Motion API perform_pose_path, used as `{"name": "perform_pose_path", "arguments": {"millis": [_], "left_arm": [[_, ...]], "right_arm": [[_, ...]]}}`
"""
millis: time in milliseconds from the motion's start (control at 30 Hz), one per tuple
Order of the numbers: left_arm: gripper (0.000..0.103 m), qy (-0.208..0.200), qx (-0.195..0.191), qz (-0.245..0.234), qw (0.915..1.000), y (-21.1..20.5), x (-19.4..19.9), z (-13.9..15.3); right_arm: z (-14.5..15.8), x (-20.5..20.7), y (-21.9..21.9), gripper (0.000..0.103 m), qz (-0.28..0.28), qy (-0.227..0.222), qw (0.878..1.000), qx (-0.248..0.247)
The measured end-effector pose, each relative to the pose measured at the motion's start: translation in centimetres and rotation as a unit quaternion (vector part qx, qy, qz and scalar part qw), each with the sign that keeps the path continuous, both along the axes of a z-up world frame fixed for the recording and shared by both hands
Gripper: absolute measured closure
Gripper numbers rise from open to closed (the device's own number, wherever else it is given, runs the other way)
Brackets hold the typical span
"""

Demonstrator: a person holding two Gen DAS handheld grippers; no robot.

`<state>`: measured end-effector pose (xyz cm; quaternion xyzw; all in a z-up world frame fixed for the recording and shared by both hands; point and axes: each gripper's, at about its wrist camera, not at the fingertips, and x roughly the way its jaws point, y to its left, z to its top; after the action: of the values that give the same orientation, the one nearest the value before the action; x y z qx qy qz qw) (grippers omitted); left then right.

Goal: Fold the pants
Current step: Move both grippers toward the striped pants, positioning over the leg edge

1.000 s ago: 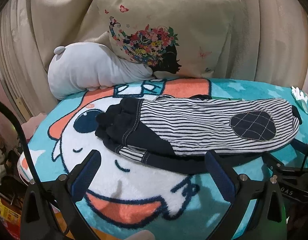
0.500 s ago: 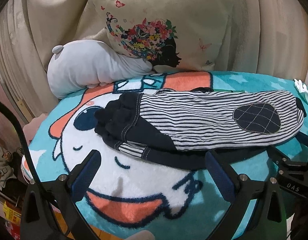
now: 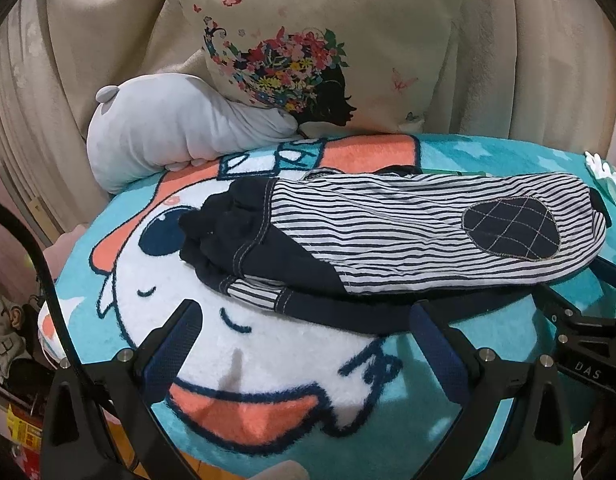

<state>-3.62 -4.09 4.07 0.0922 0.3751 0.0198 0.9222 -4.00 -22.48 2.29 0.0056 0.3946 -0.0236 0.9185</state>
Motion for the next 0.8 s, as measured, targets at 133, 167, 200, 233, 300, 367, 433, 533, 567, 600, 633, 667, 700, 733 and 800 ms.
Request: {"name": "perform_pose_path", "arguments": {"millis": [133,167,200,233,300,367,433,533,567,600,633,667,700,733,800], "left_arm": [[0.000,0.004,-0.003,-0.002,1.0000,0.00,0.11,-0.11],[0.000,0.005,-0.003,-0.003,1.0000,-0.01,0.12,-0.15],[0.000,0.007,-0.003,-0.002,1.0000,-0.05,0.20,-0.18],[0.000,0.008,-0.003,-0.003,1.0000,-0.06,0.22,-0.23],[0.000,0.010,-0.004,-0.004,0.9999,-0.06,0.29,-0.31],[0.000,0.012,-0.006,-0.004,0.9999,-0.05,0.34,-0.40],[0.000,0.013,-0.008,-0.005,0.9999,-0.04,0.42,-0.46],[0.000,0.015,-0.009,-0.006,0.9998,-0.06,0.57,-0.56],[0.000,0.016,-0.010,-0.007,0.9998,-0.06,0.60,-0.59],[0.000,0.017,-0.011,-0.007,0.9998,-0.02,0.66,-0.61],[0.000,0.017,-0.011,-0.008,0.9998,-0.01,0.69,-0.63],[0.000,0.018,-0.011,-0.008,0.9998,-0.01,0.71,-0.66],[0.000,0.018,-0.012,-0.008,0.9997,-0.01,0.70,-0.68],[0.000,0.019,-0.013,-0.008,0.9997,-0.01,0.72,-0.70],[0.000,0.020,-0.014,-0.008,0.9997,-0.04,0.75,-0.76]], "right_arm": [[0.00,-0.01,0.01,0.004,0.000,0.000,1.000,0.000],[0.00,0.00,-0.01,0.004,0.000,0.000,1.000,0.000],[0.01,0.00,0.01,0.004,0.000,0.000,1.000,0.000],[0.01,0.00,0.01,0.004,0.000,0.000,1.000,0.000],[-0.01,-0.03,0.04,0.004,0.000,0.000,1.000,-0.001],[-0.04,-0.03,-0.01,0.004,0.000,0.001,1.000,-0.001],[-0.07,-0.04,-0.08,0.004,0.001,0.001,1.000,-0.002],[-0.08,-0.01,-0.10,0.004,0.001,0.002,1.000,-0.004],[-0.09,0.03,-0.05,0.004,0.001,0.003,1.000,-0.004],[-0.10,0.05,-0.07,0.003,0.002,0.003,1.000,-0.005],[-0.08,0.05,-0.05,0.003,0.002,0.003,1.000,-0.005],[-0.09,0.05,-0.12,0.003,0.002,0.004,1.000,-0.005],[-0.07,0.08,0.04,0.003,0.002,0.004,1.000,-0.006],[-0.07,0.08,-0.01,0.003,0.002,0.004,1.000,-0.006],[-0.08,0.08,0.01,0.003,0.002,0.004,1.000,-0.006]]}}
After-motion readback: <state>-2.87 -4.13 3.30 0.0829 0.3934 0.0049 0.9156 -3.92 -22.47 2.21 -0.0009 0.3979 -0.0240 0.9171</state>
